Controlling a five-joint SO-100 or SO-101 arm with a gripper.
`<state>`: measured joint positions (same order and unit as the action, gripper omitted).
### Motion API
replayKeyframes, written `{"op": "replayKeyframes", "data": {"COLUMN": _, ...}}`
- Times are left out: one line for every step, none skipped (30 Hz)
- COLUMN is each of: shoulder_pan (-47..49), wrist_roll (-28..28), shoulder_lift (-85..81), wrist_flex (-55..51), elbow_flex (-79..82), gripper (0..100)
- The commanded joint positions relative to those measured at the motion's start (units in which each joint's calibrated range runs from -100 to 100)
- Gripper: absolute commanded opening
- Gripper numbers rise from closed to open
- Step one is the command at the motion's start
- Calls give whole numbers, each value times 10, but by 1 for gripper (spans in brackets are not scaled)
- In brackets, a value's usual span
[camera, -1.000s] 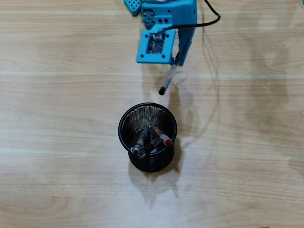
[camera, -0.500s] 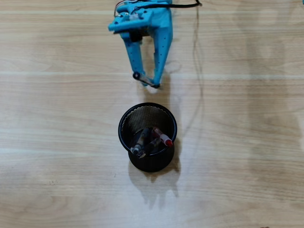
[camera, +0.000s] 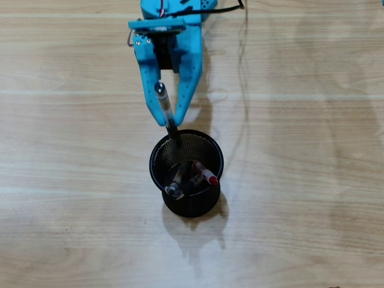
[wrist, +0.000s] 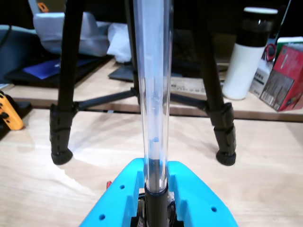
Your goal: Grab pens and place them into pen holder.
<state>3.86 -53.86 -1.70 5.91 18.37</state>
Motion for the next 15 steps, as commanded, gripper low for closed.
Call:
{"op": "replayKeyframes", "data": {"shoulder_pan": -1, "wrist_roll": -2, "shoulder_lift": 6, "wrist_flex": 67, "elbow_flex": 34, "gripper": 2}}
{"op": "replayKeyframes", "data": {"shoulder_pan": -1, "wrist_roll": -2, "shoulder_lift": 8, "wrist_flex": 93, "elbow_flex": 53, "gripper": 2}}
{"op": "replayKeyframes", "data": {"shoulder_pan": -1, "wrist_roll": -2, "shoulder_lift": 10, "wrist_flex": 119, "elbow_flex": 73, "gripper": 2}}
{"op": "replayKeyframes", "data": {"shoulder_pan": -1, "wrist_roll": -2, "shoulder_lift": 10, "wrist_flex": 145, "elbow_flex": 91, "gripper": 2}}
{"op": "replayKeyframes", "data": {"shoulder_pan": -2, "wrist_roll": -2, "shoulder_lift": 10, "wrist_flex": 164, "elbow_flex": 109, "gripper": 2}}
{"op": "replayKeyframes", "data": {"shoulder_pan": -4, "wrist_roll": -2, "shoulder_lift": 10, "wrist_flex": 179, "elbow_flex": 122, "gripper": 2}}
{"op": "replayKeyframes", "data": {"shoulder_pan": -6, "wrist_roll": -2, "shoulder_lift": 10, "wrist_flex": 188, "elbow_flex": 132, "gripper": 2}}
{"op": "replayKeyframes", "data": {"shoulder_pan": -7, "wrist_roll": -2, "shoulder_lift": 9, "wrist_flex": 194, "elbow_flex": 139, "gripper": 2}}
{"op": "replayKeyframes", "data": {"shoulder_pan": -8, "wrist_roll": -2, "shoulder_lift": 7, "wrist_flex": 195, "elbow_flex": 143, "gripper": 2}}
{"op": "replayKeyframes", "data": {"shoulder_pan": -8, "wrist_roll": -1, "shoulder_lift": 6, "wrist_flex": 194, "elbow_flex": 144, "gripper": 2}}
{"op": "replayKeyframes", "data": {"shoulder_pan": -8, "wrist_roll": -1, "shoulder_lift": 6, "wrist_flex": 193, "elbow_flex": 144, "gripper": 2}}
{"op": "replayKeyframes", "data": {"shoulder_pan": -8, "wrist_roll": -1, "shoulder_lift": 6, "wrist_flex": 192, "elbow_flex": 144, "gripper": 2}}
{"op": "replayKeyframes", "data": {"shoulder_pan": -8, "wrist_roll": -1, "shoulder_lift": 5, "wrist_flex": 191, "elbow_flex": 144, "gripper": 2}}
{"op": "replayKeyframes", "data": {"shoulder_pan": -8, "wrist_roll": -1, "shoulder_lift": 5, "wrist_flex": 191, "elbow_flex": 144, "gripper": 3}}
{"op": "replayKeyframes", "data": {"shoulder_pan": -6, "wrist_roll": -1, "shoulder_lift": 5, "wrist_flex": 191, "elbow_flex": 144, "gripper": 5}}
